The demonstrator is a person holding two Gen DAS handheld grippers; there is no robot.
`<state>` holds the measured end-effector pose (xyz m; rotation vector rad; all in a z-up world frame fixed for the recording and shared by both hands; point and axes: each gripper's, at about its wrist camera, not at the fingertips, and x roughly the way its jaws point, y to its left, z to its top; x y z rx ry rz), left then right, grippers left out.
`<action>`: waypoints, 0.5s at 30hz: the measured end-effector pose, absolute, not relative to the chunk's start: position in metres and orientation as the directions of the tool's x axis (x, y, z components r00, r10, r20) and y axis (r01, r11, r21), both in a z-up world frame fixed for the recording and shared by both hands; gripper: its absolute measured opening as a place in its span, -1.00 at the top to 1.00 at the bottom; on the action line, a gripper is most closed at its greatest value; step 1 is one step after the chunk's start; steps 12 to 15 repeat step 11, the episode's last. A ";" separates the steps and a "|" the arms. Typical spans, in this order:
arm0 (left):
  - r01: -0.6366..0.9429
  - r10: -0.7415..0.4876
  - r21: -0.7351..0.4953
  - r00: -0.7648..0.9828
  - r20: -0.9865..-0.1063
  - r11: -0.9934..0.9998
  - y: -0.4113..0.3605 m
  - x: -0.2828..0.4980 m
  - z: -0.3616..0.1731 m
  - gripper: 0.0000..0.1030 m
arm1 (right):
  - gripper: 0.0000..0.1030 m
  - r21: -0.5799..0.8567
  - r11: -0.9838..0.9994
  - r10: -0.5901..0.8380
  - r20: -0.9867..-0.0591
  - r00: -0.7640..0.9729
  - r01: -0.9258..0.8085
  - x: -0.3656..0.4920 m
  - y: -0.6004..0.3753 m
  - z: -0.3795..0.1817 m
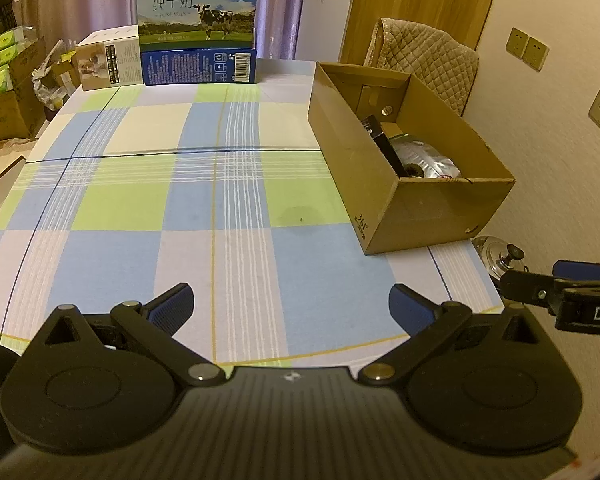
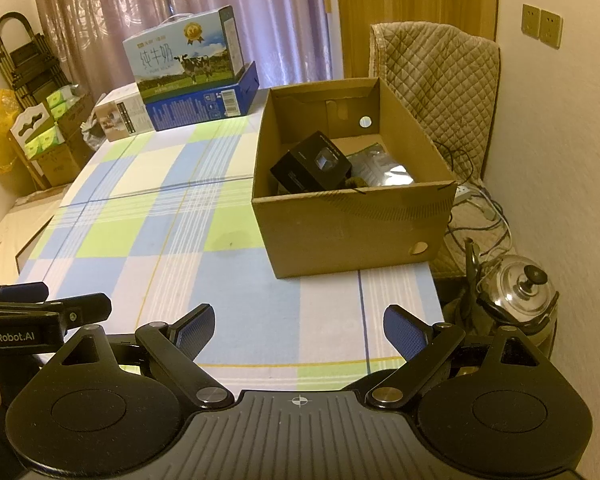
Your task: Organize objects
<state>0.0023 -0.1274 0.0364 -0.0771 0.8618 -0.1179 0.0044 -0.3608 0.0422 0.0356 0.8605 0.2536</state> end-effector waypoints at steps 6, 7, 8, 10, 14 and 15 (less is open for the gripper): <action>0.073 -0.137 -0.118 0.647 -0.750 0.990 -0.126 0.003 0.036 -0.98 | -0.73 0.133 0.969 0.236 -0.746 0.623 -0.207 0.004 -0.361 0.042; 0.073 -0.138 -0.119 0.647 -0.750 0.990 -0.126 0.003 0.036 -0.98 | -0.73 0.133 0.969 0.235 -0.746 0.623 -0.207 0.004 -0.361 0.042; 0.074 -0.139 -0.120 0.647 -0.750 0.990 -0.126 0.003 0.036 -0.98 | -0.73 0.133 0.969 0.236 -0.746 0.623 -0.207 0.004 -0.361 0.042; 0.070 -0.141 -0.126 0.649 -0.748 0.990 -0.124 0.003 0.035 -0.98 | -0.73 0.134 0.969 0.236 -0.745 0.624 -0.207 0.004 -0.361 0.042; 0.068 -0.141 -0.128 0.652 -0.745 0.990 -0.124 0.003 0.036 -0.98 | -0.73 0.133 0.969 0.236 -0.745 0.624 -0.207 0.004 -0.361 0.042; 0.068 -0.141 -0.128 0.652 -0.745 0.990 -0.124 0.003 0.036 -0.98 | -0.73 0.133 0.969 0.236 -0.745 0.624 -0.207 0.004 -0.361 0.042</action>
